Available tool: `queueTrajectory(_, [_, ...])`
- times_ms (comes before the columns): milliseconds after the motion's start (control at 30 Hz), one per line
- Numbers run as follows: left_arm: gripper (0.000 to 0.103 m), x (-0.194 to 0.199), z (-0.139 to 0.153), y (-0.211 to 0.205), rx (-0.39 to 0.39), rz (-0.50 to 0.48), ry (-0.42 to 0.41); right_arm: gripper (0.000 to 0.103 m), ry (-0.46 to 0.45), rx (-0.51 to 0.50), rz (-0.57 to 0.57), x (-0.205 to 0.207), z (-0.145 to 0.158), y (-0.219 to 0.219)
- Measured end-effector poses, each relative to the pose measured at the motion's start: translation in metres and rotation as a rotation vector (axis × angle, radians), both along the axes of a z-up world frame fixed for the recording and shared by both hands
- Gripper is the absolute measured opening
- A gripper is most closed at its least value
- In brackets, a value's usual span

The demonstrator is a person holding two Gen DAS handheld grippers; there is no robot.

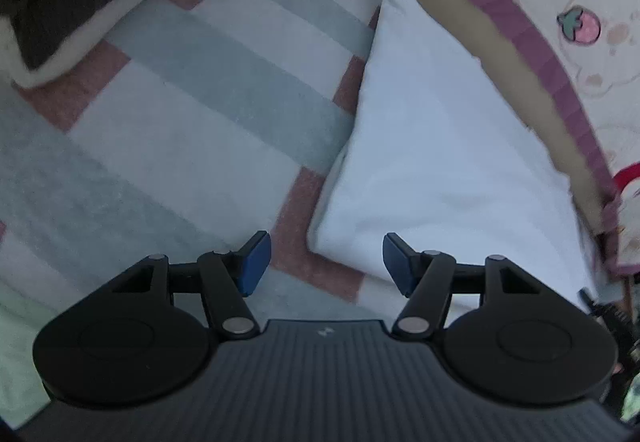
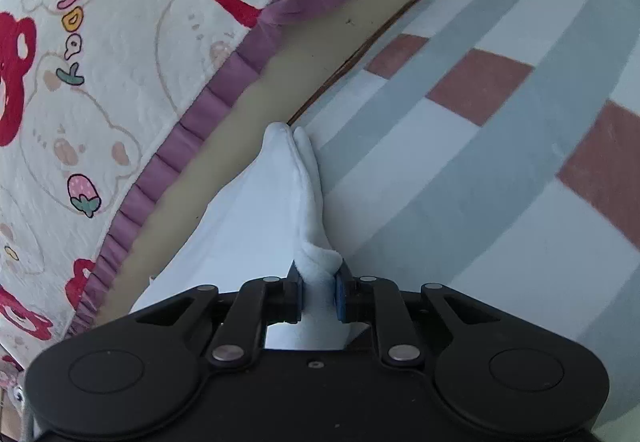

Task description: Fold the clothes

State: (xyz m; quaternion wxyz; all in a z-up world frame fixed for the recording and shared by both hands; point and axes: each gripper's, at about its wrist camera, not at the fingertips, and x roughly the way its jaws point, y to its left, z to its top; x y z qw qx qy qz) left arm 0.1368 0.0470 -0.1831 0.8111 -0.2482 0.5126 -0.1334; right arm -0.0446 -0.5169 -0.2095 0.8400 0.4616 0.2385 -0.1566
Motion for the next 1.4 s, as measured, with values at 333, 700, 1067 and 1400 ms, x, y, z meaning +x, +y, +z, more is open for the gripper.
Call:
queueTrajectory(333, [0.011, 0.003, -0.006, -0.042, 0.074, -0.001, -0.198, 0.049, 0.087, -0.007, 0.053, 0.006, -0.006, 0.013])
queueTrajectory(700, [0.002, -0.011, 0.04, -0.004, 0.139, 0.086, -0.293, 0.007, 0.052, -0.101, 0.131, -0.001, 0.05, 0.015])
queueTrajectory(1067, [0.005, -0.017, 0.035, -0.025, 0.326, -0.01, -0.276, 0.008, 0.14, 0.016, 0.023, -0.014, 0.013, 0.012])
queueTrajectory(1400, [0.038, -0.025, 0.044, -0.113, 0.272, -0.291, -0.499, 0.05, 0.02, 0.256, -0.076, -0.027, -0.021, 0.015])
